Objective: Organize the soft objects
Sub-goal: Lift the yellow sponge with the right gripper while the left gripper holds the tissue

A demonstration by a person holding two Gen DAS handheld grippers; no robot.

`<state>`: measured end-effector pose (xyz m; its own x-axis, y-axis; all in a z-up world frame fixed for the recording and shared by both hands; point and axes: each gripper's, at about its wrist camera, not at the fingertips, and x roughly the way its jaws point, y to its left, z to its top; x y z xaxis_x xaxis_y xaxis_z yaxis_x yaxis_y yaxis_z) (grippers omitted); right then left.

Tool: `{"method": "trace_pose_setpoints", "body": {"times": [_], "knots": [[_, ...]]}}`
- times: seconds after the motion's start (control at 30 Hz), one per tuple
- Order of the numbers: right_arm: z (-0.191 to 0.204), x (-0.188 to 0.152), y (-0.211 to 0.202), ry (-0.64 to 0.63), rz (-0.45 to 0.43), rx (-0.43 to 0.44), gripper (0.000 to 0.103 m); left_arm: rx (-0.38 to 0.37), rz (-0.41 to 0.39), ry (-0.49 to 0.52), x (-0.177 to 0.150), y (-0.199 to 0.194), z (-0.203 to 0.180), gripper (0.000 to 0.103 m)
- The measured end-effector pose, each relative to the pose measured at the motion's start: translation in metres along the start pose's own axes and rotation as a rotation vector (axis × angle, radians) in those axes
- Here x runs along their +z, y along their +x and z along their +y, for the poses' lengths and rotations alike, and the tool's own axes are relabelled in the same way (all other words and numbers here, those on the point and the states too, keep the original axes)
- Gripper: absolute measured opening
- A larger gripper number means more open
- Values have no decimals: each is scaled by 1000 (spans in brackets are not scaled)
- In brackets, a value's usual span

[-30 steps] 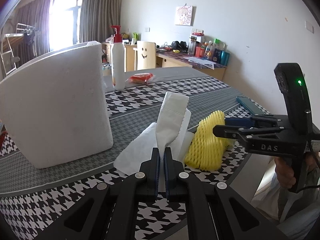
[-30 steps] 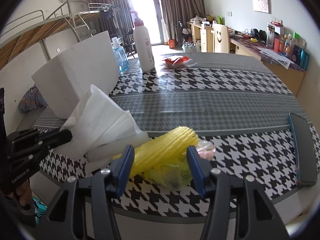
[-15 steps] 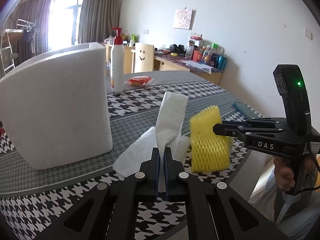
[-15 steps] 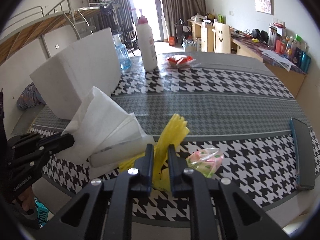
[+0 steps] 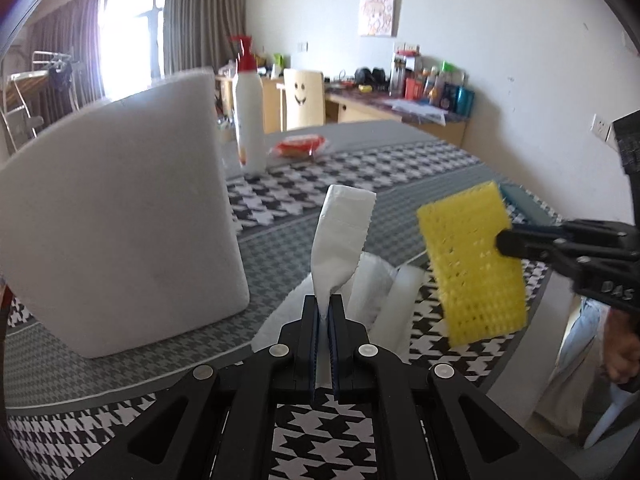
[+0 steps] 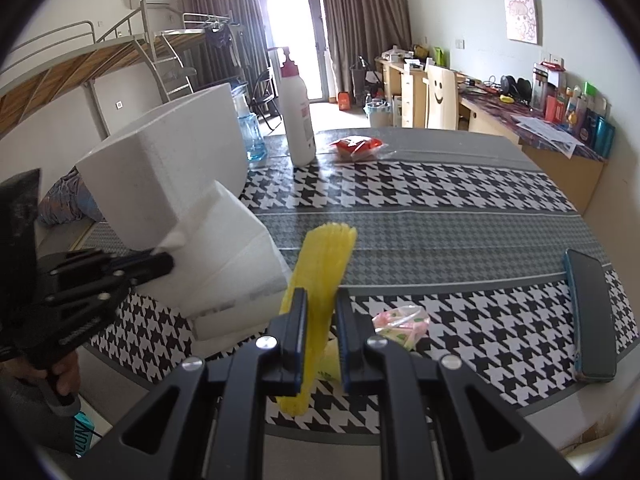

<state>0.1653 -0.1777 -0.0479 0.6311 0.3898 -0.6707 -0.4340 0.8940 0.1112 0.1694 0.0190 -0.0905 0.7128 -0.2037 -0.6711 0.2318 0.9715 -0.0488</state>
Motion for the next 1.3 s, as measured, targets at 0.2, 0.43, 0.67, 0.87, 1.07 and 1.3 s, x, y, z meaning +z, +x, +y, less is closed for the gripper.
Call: {"method": "trace_pose_setpoints", "body": {"times": [0.2, 0.43, 0.67, 0.87, 1.07, 1.3], "knots": [[-2, -4, -4, 3, -5, 5, 17, 14, 59, 4, -2, 18, 0, 42], [-3, -4, -2, 8, -4, 17, 17, 25, 143, 10, -7, 39, 5, 43], [-7, -5, -2, 15, -3, 18, 17, 29, 143, 60, -6, 42, -8, 42], [-10, -5, -4, 17, -7, 21, 17, -7, 137, 117, -8, 40, -29, 7], [-9, -5, -8, 16, -18, 17, 17, -57, 72, 85, 1, 21, -30, 6], [-10, 0, -19, 13, -50, 4, 17, -71, -34, 75, 20, -15, -36, 7]]}}
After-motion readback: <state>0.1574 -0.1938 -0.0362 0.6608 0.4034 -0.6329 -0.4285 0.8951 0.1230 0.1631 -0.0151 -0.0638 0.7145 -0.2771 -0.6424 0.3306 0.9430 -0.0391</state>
